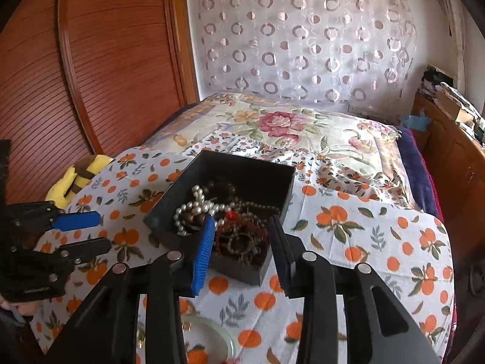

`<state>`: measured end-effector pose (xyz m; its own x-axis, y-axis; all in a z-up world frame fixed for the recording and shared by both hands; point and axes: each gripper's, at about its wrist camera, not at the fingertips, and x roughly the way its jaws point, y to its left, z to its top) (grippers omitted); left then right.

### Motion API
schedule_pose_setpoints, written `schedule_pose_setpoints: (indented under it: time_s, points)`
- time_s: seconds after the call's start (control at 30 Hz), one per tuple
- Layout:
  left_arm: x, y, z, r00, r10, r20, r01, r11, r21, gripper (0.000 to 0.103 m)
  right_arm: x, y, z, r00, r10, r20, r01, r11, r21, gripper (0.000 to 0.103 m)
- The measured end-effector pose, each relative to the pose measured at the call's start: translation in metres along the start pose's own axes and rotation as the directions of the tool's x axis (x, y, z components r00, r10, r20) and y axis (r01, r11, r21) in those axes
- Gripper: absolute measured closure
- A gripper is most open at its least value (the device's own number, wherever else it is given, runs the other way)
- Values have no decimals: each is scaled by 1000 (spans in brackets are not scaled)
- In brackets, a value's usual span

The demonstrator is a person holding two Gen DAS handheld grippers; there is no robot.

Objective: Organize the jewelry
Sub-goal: 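Lower the pearls into the black box with the left gripper while the right releases the red string, then grasp the green-stone pendant chain with the left gripper while the right approaches the jade bangle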

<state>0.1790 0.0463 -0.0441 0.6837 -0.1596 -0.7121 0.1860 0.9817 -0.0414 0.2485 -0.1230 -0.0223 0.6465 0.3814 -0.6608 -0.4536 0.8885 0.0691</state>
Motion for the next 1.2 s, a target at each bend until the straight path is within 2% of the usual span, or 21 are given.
schedule_pose_setpoints:
  time_s: [0.13,0.17,0.2,0.27,0.37,0.47,0.6,0.67,0.73,1.0,1.1,1.17,1.2]
  points:
    - [0,1,-16,1000,2,-11,-2,1000,0,63,-16,6,-19,1000,2,-6,-2,1000,-14,63]
    - [0,-1,-19,1000,2,-13,-2,1000,1,59,-19,8,-25,1000,10,-8,-10,1000,-22,61]
    - [0,-2,-23,1000,1,-13,-1,1000,3,55,-21,12,-30,1000,12,-12,-12,999,-33,58]
    - [-3,-5,-29,1000,1,-12,-1,1000,11,49,-23,21,-45,1000,11,-27,-13,998,-66,41]
    - [-6,-12,-39,1000,6,-13,-6,999,31,41,-22,32,-63,999,10,-52,-15,995,-98,31]
    - [-8,-18,-47,1000,-8,-19,8,999,41,34,-17,35,-77,996,15,-92,-23,995,-94,28]
    - [-9,-25,-57,999,-21,-36,23,998,54,34,-14,36,-88,991,45,-125,-57,994,-91,28]
    - [-7,-26,-59,999,-25,-44,27,998,53,33,-12,39,-92,989,60,-135,-73,993,-93,21]
    - [-5,-26,-61,998,-26,-51,29,998,52,33,-9,41,-95,987,56,-149,-71,992,-100,20]
    - [8,-27,-56,997,-18,-70,22,998,53,33,1,40,-100,980,25,-196,-47,993,-109,20]
    - [13,-27,-47,997,-24,-67,27,998,53,34,3,43,-100,981,20,-195,-44,992,-120,26]
    - [17,-25,-42,997,-36,-69,39,998,46,47,2,44,-100,981,23,-192,-47,991,-122,30]
    - [22,-24,-37,996,-48,-76,51,998,39,51,2,44,-100,981,22,-192,-46,991,-122,30]
